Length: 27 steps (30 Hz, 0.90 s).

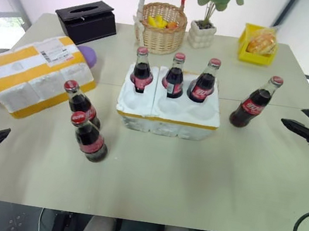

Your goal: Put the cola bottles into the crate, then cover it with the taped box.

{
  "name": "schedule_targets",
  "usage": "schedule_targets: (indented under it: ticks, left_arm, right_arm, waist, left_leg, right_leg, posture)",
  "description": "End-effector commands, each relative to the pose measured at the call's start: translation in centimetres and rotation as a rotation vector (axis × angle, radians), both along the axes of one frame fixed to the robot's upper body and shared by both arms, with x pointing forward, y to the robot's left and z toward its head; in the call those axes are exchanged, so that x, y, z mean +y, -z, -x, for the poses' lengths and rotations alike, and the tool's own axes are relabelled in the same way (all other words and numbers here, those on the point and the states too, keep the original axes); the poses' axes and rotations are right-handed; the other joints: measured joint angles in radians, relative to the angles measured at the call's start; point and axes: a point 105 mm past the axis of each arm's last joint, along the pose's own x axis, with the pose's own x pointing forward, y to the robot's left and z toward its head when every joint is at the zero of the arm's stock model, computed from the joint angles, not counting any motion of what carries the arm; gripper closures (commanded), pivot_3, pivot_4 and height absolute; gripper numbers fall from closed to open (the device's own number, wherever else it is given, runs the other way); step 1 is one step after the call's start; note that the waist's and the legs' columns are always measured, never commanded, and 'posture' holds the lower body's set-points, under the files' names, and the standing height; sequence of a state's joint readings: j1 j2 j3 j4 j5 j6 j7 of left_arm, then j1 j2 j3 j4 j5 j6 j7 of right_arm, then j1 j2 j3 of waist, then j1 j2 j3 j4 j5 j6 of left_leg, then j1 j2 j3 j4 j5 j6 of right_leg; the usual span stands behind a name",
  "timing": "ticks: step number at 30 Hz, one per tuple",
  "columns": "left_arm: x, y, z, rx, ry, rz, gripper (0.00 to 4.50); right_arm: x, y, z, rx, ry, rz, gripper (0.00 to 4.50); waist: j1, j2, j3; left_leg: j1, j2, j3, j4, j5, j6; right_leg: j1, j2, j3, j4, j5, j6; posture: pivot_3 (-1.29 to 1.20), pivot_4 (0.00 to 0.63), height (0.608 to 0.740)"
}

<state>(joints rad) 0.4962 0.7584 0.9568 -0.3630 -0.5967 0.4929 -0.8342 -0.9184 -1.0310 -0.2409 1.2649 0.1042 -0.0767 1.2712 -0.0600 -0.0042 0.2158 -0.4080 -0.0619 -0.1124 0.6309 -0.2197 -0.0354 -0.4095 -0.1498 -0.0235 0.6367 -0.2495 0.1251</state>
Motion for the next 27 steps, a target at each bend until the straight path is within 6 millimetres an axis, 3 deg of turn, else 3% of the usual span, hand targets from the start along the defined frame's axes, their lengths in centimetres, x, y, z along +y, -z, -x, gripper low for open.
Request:
schedule_targets:
  ticks: [1, 18, 27]
  left_arm:
    - [0.4, -0.5, 0.1, -0.012, -0.009, -0.045, 0.09]
    - [0.4, -1.0, -0.3, -0.011, -0.002, 0.007, 0.09]
    - [-2.2, -2.2, -1.6, -0.040, 0.125, 0.050, 0.09]
  right_arm:
    - [-0.1, -1.8, -0.1, -0.069, 0.002, 0.000, 0.00]
    - [0.2, -1.6, -0.1, -0.053, -0.015, -0.010, 0.00]
    - [0.3, -3.8, 0.6, -0.065, -0.075, 0.036, 0.00]
  waist:
    - [0.000, 0.000, 0.000]
    - [0.000, 0.000, 0.000]
    - [0.000, 0.000, 0.000]
  left_leg:
    - [0.000, 0.000, 0.000, 0.000, 0.000, 0.000]
    - [0.000, 0.000, 0.001, 0.000, 0.000, 0.000]
    - [0.000, 0.000, 0.001, 0.000, 0.000, 0.000]
  right_leg:
    - [0.000, 0.000, 0.000, 0.000, 0.000, 0.000]
    - [0.000, 0.000, 0.000, 0.000, 0.000, 0.000]
    - [0.000, 0.000, 0.001, 0.000, 0.002, 0.003]
  posture:
    - [0.00, 0.150, 0.740]
    - [0.00, 0.150, 0.740]
    - [0.00, 0.150, 0.740]
